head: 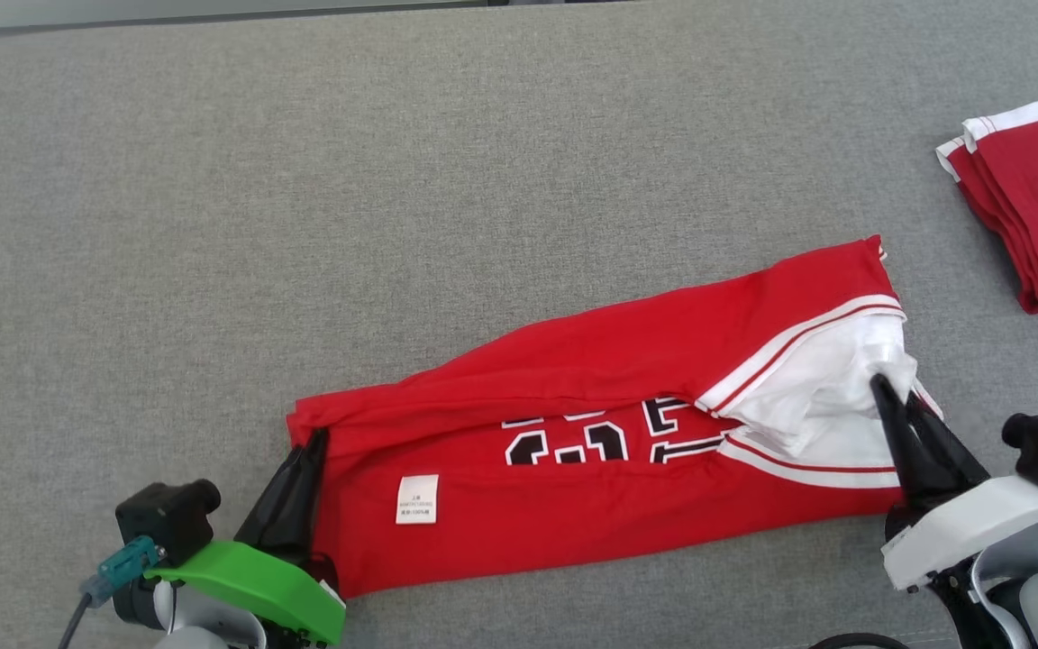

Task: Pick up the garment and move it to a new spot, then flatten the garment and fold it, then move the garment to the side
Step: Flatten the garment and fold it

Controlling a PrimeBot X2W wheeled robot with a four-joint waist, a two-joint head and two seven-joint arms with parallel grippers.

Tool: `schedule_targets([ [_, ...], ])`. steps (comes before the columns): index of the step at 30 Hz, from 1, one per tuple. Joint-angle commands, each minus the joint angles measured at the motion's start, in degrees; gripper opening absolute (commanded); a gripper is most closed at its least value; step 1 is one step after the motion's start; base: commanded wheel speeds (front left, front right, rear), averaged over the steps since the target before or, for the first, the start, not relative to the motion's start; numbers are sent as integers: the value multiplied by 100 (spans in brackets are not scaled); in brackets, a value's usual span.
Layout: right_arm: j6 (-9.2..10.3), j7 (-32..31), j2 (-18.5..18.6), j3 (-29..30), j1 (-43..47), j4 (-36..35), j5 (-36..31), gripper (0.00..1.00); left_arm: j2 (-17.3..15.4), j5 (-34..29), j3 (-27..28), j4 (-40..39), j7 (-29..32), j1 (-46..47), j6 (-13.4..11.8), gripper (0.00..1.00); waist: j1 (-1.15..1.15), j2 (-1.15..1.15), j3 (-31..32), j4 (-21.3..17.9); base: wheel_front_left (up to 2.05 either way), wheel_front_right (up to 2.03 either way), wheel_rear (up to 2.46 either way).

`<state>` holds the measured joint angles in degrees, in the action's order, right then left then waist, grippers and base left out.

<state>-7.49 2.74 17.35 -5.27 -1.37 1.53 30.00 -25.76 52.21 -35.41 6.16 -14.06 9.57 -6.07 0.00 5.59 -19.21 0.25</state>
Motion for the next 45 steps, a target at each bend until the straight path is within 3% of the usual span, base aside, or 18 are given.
schedule_targets([
  [1,1,-10,23,-40,78,62,-102,100,46,-41,-18,79,-25,-138,24,100,0,0,22,0,0,0,0],
  [6,1,-83,32,-6,157,179,-123,100,-15,-480,-189,534,-75,-312,-32,100,0,0,134,-11,0,0,0],
  [9,1,-130,108,225,273,66,-66,100,-49,-755,-9,672,-113,-623,-374,100,0,0,234,-46,0,0,0],
  [13,1,-272,199,685,454,-124,-19,100,119,-1511,762,364,-112,-1154,-939,100,0,0,415,-37,0,0,0],
  [17,1,-523,231,1086,474,-234,-115,100,548,-2241,1736,-198,-111,-1710,-1133,100,0,0,592,38,0,0,0],
  [24,1,-1175,161,1000,-64,238,-328,100,1269,-3438,2578,-778,-111,-2118,-584,100,0,0,864,256,0,0,0],
  [29,2,-1568,184,718,-534,1174,-622,100,1664,-3867,2885,-714,-112,-1936,-98,100,0,0,777,522,0,0,0],
  [34,2,-1583,165,645,-902,2232,-894,100,1995,-4121,3033,-576,-112,-1704,316,100,0,0,664,826,0,0,0],
  [44,4,-1662,188,331,-1368,3518,-732,100,2247,-4268,3259,-407,-112,-1585,613,100,0,0,460,1033,0,0,0],
  [45,4,-1705,173,233,-1404,3557,-595,49,2251,-4268,3267,-391,-112,-1583,638,100,0,0,450,1029,0,0,0],
])
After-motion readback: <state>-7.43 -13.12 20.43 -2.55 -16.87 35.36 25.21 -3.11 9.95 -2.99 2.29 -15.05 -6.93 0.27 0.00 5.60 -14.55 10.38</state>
